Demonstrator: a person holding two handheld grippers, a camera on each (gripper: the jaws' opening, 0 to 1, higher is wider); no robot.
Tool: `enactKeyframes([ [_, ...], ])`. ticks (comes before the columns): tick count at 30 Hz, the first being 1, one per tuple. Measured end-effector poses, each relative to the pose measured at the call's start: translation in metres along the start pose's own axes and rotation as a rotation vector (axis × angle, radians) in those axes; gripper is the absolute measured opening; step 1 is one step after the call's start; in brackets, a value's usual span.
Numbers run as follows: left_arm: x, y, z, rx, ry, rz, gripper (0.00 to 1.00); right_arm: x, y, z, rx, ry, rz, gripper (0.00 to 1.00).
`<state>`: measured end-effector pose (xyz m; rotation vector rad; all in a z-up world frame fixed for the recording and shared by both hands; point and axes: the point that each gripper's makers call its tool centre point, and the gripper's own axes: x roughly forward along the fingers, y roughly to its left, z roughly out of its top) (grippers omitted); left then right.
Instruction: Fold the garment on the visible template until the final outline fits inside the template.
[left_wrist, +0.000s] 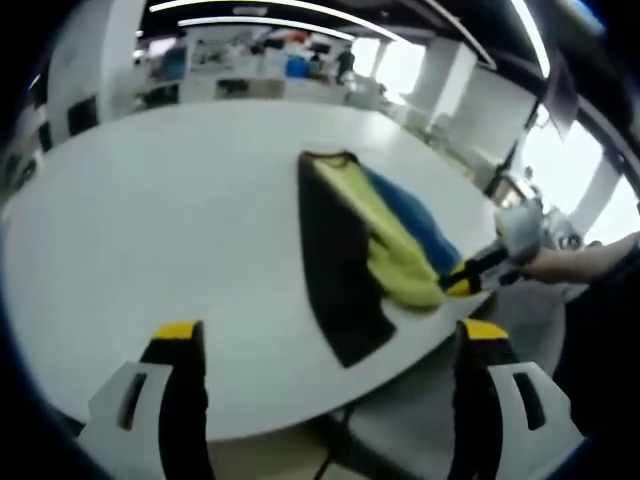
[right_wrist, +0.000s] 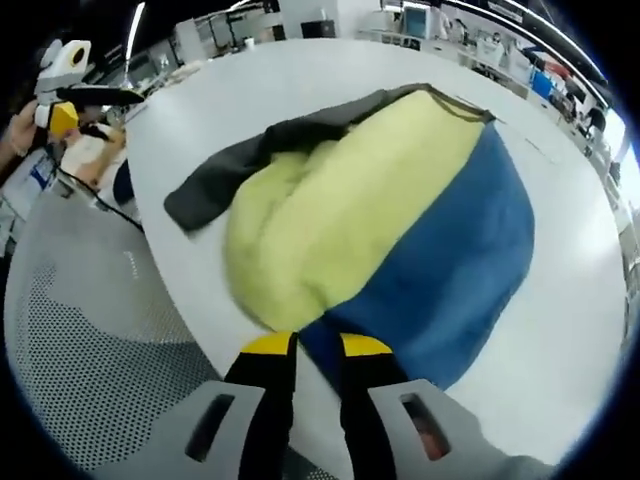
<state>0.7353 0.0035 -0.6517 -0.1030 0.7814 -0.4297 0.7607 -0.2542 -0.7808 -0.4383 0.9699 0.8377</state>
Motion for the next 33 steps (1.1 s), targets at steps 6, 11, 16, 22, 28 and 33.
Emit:
enactKeyframes([
  [6,0.001,0.001,0.001,0.001,-0.001,0.0,0.99,0.0,-0.004,-0.001,-0.039,-0.005,-0.022,0.12],
  [11,0.001,0.0,0.001,0.001,0.001,-0.001,0.99,0.001,-0.005,-0.001,-0.089,-0.011,-0.031,0.11],
  [16,0.0,-0.002,0.0,0.001,0.001,-0.002,0.99,-0.002,-0.006,-0.003,-0.089,-0.016,-0.028,0.05],
  [22,0.0,-0.002,0.0,-0.002,-0.001,-0.001,0.99,-0.005,-0.006,-0.002,-0.079,-0.029,-0.03,0.04],
  [28,0.0,-0.005,0.001,0.002,0.0,-0.004,0.99,-0.011,-0.007,0.0,-0.062,-0.049,-0.024,0.03],
  [33,0.001,-0.008,0.004,0.007,-0.003,-0.007,0.99,-0.027,-0.01,0.013,0.003,-0.121,-0.011,0.03],
])
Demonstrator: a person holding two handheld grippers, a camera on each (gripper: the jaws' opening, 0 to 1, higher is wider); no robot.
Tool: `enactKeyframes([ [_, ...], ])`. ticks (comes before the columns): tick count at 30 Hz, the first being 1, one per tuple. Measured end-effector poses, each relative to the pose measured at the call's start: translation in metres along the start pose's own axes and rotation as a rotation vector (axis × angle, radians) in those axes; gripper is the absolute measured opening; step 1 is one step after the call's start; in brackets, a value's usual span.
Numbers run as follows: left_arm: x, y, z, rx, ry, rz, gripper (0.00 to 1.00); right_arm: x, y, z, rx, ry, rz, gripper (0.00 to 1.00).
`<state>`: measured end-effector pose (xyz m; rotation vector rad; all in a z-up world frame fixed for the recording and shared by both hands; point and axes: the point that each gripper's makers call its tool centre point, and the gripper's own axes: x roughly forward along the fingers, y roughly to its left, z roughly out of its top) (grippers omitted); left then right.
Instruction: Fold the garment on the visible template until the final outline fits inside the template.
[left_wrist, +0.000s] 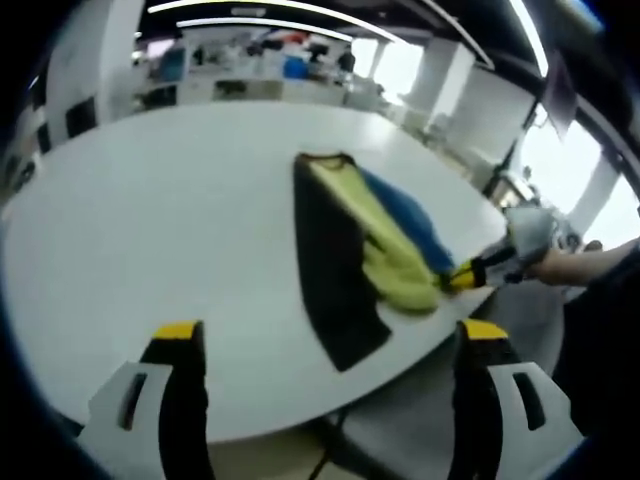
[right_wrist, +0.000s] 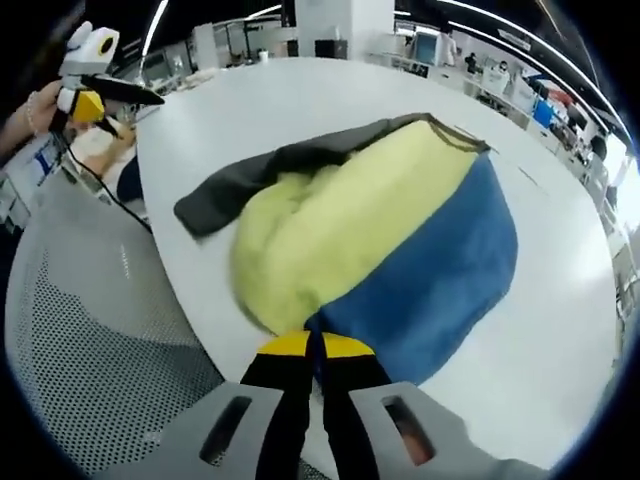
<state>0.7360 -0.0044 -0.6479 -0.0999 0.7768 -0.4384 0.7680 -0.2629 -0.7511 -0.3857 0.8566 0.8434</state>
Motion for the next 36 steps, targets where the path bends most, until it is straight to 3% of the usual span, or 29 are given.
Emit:
enactKeyframes([
  [8,0.003,-0.006,0.005,0.01,-0.006,-0.006,0.99,-0.029,-0.021,0.03,0.053,-0.103,-0.037,0.03],
  [16,0.003,-0.012,0.007,0.013,-0.01,-0.01,0.99,-0.063,-0.054,0.053,0.089,-0.185,-0.1,0.03],
  [19,0.002,-0.012,0.007,0.013,-0.011,-0.007,0.98,-0.081,-0.075,0.06,0.135,-0.231,-0.141,0.03],
  [28,0.0,-0.015,0.013,0.015,-0.023,-0.003,0.98,-0.133,-0.142,0.069,0.163,-0.288,-0.277,0.03],
  [36,0.001,-0.021,0.016,0.021,-0.025,-0.006,0.98,-0.165,-0.195,0.075,0.166,-0.309,-0.375,0.03],
])
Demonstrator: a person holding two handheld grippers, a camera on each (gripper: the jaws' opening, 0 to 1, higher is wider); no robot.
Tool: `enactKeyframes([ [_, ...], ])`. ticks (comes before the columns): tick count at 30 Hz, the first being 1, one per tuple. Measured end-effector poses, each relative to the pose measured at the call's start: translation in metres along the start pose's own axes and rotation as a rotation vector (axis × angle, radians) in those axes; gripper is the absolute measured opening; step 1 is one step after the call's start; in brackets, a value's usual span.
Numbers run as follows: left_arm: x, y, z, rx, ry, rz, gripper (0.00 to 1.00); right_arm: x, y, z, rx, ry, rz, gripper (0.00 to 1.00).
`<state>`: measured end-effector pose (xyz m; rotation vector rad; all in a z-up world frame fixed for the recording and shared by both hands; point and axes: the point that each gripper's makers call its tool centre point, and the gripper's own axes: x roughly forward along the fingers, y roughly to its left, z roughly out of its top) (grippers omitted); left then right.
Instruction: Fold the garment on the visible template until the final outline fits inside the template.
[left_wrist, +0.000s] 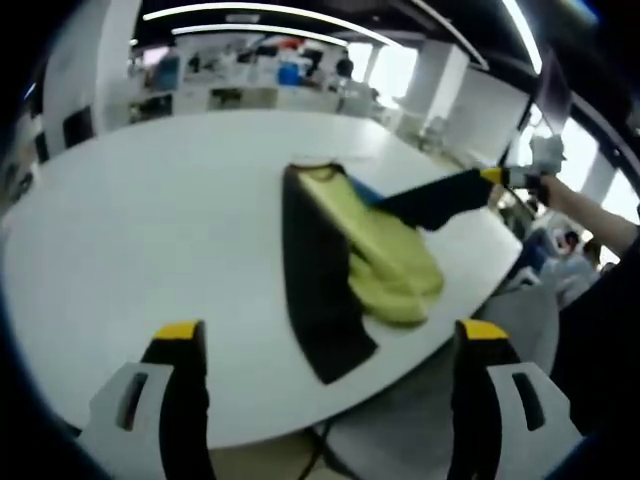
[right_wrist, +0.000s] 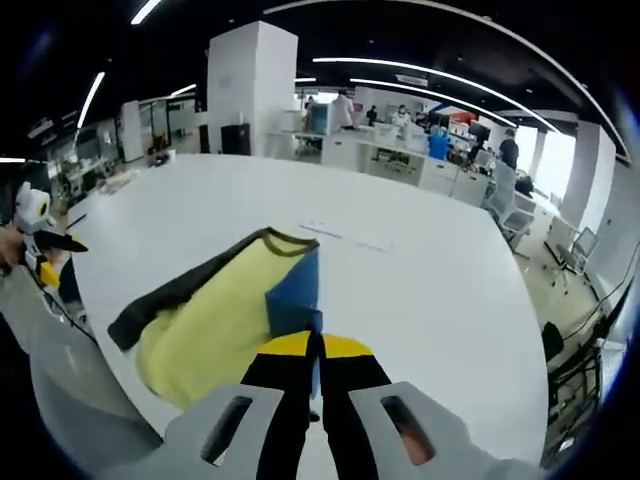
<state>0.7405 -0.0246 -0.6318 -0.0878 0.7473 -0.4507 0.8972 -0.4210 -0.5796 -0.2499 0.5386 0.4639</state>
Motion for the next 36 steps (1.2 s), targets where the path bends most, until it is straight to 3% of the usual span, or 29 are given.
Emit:
enactKeyframes([
  [10,-0.005,0.004,0.004,-0.013,-0.011,0.025,0.98,0.001,-0.074,-0.005,0.028,0.035,-0.123,0.03],
  [19,-0.005,0.007,0.001,-0.026,-0.003,0.043,0.98,0.006,-0.125,-0.013,0.029,0.093,-0.193,0.03],
  [27,-0.004,0.01,0.001,-0.035,0.007,0.056,0.98,0.013,-0.156,-0.03,0.049,0.14,-0.228,0.03],
  [36,0.0,0.009,0.001,-0.032,0.028,0.066,0.98,0.025,-0.177,-0.05,0.065,0.195,-0.232,0.03],
])
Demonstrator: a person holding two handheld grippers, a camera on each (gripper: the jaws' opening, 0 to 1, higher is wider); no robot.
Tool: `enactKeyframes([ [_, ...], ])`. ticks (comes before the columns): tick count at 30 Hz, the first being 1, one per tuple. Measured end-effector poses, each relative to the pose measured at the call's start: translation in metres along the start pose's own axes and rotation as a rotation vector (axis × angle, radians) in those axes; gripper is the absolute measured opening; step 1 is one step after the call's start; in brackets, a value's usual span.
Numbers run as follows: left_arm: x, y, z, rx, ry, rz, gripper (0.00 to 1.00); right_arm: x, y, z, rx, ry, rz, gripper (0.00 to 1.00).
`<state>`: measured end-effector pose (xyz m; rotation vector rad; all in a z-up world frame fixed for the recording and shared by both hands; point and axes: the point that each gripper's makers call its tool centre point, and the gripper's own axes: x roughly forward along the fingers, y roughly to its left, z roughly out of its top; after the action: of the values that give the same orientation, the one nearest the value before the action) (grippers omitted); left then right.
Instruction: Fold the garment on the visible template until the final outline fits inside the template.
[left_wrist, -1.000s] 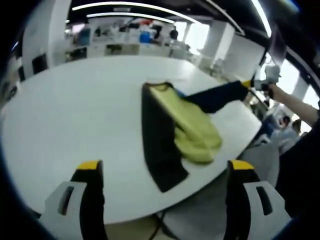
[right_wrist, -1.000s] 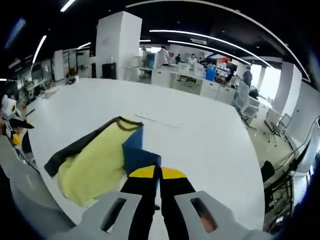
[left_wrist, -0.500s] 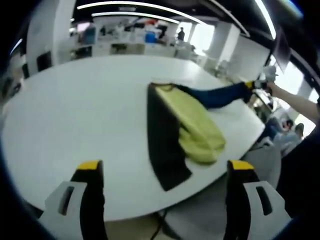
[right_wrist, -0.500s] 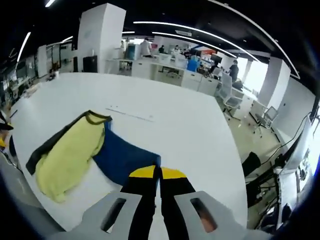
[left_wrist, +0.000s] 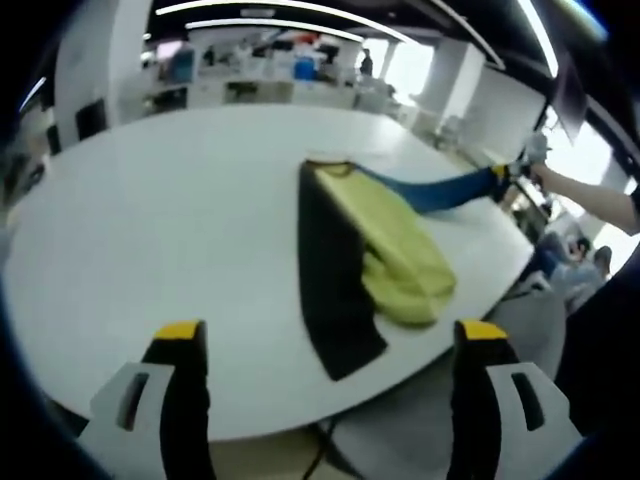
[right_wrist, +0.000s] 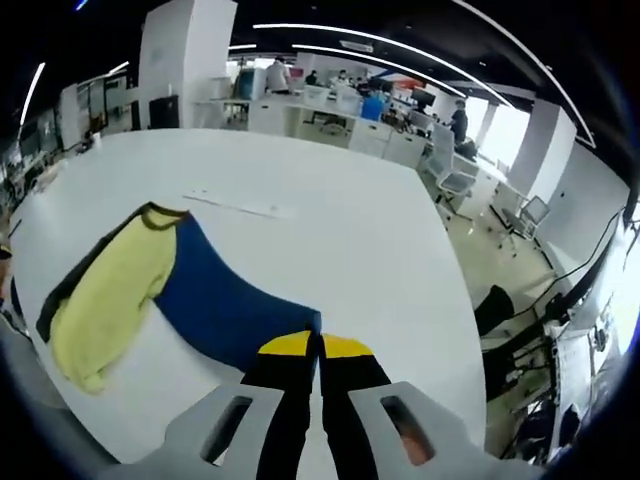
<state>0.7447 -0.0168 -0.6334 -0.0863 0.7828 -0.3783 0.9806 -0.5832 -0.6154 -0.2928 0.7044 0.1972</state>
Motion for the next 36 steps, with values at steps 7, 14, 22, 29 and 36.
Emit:
enactKeyframes([
  [7,0.006,-0.003,0.001,-0.008,0.004,0.003,0.98,0.011,-0.013,-0.013,0.014,0.04,-0.011,0.03],
  [14,0.011,-0.001,0.003,-0.01,0.014,0.014,0.98,0.02,-0.022,-0.025,0.017,0.078,-0.019,0.03],
  [22,0.019,0.006,0.003,-0.008,0.032,0.025,0.98,0.029,-0.03,-0.03,0.014,0.114,-0.031,0.03],
  [29,0.022,0.007,0.007,-0.016,0.027,0.04,0.98,0.038,-0.037,-0.035,0.016,0.143,-0.037,0.03],
  [36,0.025,0.007,0.008,-0.02,0.035,0.05,0.98,0.05,-0.042,-0.036,0.007,0.163,-0.033,0.03],
])
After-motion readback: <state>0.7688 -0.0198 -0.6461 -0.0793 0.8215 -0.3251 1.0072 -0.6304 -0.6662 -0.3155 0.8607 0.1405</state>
